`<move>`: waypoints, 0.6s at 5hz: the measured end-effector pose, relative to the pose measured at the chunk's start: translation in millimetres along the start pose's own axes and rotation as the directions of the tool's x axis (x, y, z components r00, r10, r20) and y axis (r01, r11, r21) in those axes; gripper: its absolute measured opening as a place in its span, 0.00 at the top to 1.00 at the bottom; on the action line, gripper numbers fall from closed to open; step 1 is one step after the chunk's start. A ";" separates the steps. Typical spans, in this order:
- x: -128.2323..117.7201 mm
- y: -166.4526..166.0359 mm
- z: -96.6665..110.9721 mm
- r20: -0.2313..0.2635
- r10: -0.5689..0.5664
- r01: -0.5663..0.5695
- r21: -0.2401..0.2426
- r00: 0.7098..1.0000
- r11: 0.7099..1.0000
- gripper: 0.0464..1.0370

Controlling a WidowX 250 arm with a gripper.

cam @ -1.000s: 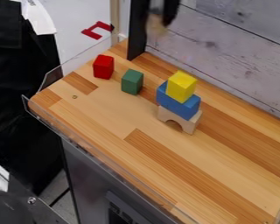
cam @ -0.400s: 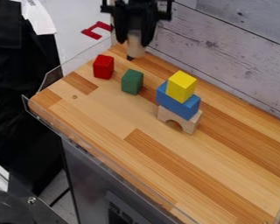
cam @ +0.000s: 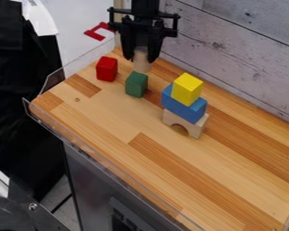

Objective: Put the cylinder on top of the green cube

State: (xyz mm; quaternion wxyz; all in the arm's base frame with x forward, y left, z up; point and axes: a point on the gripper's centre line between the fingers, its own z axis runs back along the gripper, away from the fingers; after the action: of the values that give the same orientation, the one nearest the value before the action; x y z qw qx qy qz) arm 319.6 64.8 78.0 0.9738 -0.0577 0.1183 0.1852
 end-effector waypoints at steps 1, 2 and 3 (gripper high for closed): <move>1.5 0.6 -4.3 -0.009 0.004 -0.004 -0.004 1.000 1.000 0.54; 2.8 3.5 -7.0 -0.015 0.012 -0.012 -0.007 1.000 1.000 0.54; 4.2 6.2 -12.7 -0.031 0.021 -0.022 -0.009 0.999 1.000 0.54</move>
State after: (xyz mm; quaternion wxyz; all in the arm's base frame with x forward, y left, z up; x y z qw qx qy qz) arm 318.4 69.9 64.3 0.9696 -0.0637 0.1332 0.1953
